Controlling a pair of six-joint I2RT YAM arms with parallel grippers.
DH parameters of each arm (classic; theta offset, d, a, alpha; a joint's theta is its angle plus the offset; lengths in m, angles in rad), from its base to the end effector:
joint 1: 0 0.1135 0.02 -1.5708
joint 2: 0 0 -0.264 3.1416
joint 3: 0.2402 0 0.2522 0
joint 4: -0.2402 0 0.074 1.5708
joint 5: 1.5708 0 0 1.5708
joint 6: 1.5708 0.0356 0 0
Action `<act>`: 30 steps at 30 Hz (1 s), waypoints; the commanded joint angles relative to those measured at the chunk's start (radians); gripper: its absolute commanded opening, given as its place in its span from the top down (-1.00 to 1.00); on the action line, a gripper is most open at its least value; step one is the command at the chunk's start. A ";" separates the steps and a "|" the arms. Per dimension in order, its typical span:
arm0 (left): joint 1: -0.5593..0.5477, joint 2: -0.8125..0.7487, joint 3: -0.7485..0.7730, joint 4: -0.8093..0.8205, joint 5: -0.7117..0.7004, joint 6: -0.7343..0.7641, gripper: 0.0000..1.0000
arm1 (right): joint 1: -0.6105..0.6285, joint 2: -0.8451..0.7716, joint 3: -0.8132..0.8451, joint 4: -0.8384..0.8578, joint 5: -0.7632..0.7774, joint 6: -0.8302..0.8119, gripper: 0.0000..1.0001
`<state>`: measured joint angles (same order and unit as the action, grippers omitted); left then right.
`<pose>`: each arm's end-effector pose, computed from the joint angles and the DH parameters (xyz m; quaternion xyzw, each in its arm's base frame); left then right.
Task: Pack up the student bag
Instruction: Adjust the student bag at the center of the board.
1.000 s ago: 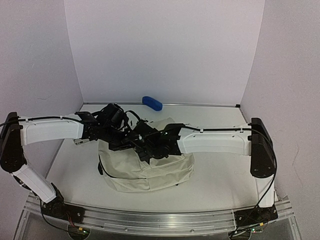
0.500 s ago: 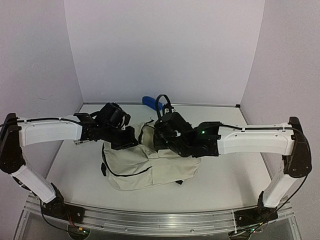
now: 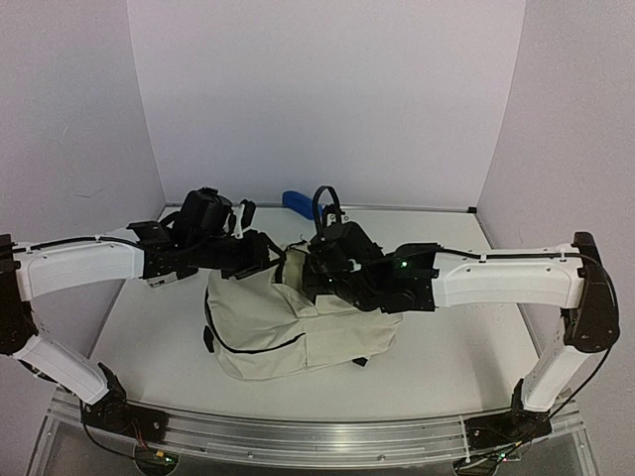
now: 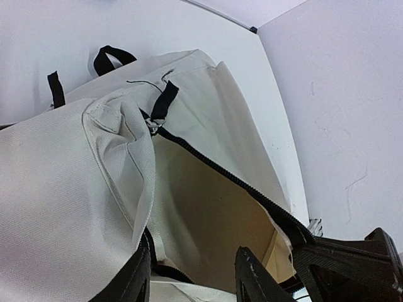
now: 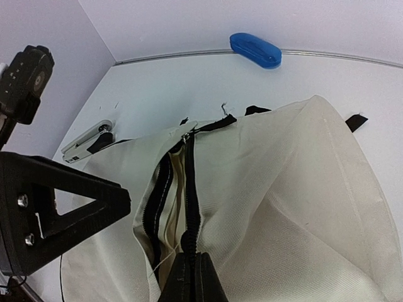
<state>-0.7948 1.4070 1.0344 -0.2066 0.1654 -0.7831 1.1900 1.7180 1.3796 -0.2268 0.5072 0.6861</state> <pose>0.2187 -0.2313 0.2809 0.0444 0.8763 -0.3876 0.2825 0.1642 0.3635 0.2936 -0.0944 0.8516 0.2462 0.4531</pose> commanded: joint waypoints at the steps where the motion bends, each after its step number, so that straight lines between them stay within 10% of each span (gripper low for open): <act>1: 0.002 -0.019 -0.016 -0.011 0.006 -0.023 0.16 | 0.005 -0.037 0.022 0.100 0.025 0.015 1.00; 30: -0.054 0.233 0.014 0.177 0.105 -0.071 0.41 | 0.005 -0.039 0.017 0.103 0.043 0.009 1.00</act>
<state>-0.8393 1.6315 1.0317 -0.0561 0.2707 -0.8627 1.1900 1.7180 1.3796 -0.2245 0.5079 0.6857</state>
